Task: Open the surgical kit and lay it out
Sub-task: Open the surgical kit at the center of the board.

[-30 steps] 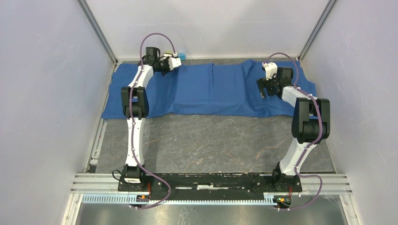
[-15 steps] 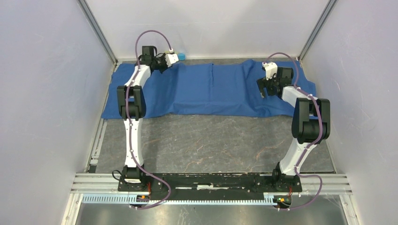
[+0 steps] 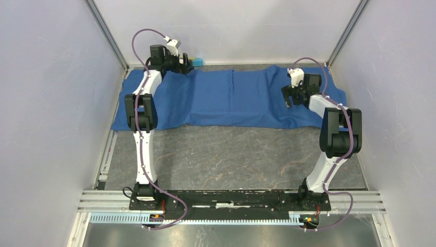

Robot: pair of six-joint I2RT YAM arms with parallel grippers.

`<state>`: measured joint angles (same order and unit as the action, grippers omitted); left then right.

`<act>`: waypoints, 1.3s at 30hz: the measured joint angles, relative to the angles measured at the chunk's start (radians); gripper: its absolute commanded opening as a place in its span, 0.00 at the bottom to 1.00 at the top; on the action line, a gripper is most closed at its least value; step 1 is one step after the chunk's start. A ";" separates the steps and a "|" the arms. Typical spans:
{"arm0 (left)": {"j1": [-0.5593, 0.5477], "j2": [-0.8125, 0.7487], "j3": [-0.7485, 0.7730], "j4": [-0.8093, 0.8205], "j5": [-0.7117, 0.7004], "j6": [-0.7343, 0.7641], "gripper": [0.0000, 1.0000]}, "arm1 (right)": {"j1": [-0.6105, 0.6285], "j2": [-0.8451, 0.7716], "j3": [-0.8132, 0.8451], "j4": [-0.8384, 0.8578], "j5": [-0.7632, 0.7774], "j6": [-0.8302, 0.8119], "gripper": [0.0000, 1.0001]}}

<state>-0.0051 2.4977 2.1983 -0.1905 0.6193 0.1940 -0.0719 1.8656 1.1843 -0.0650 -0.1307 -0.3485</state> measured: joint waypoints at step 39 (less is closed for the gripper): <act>-0.003 0.029 -0.240 0.359 0.126 -0.978 0.21 | 0.000 0.000 -0.004 -0.010 -0.002 0.007 0.92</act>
<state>-0.0086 2.5271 1.9579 0.1684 0.7456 -0.7841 -0.0719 1.8656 1.1801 -0.0746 -0.1329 -0.3416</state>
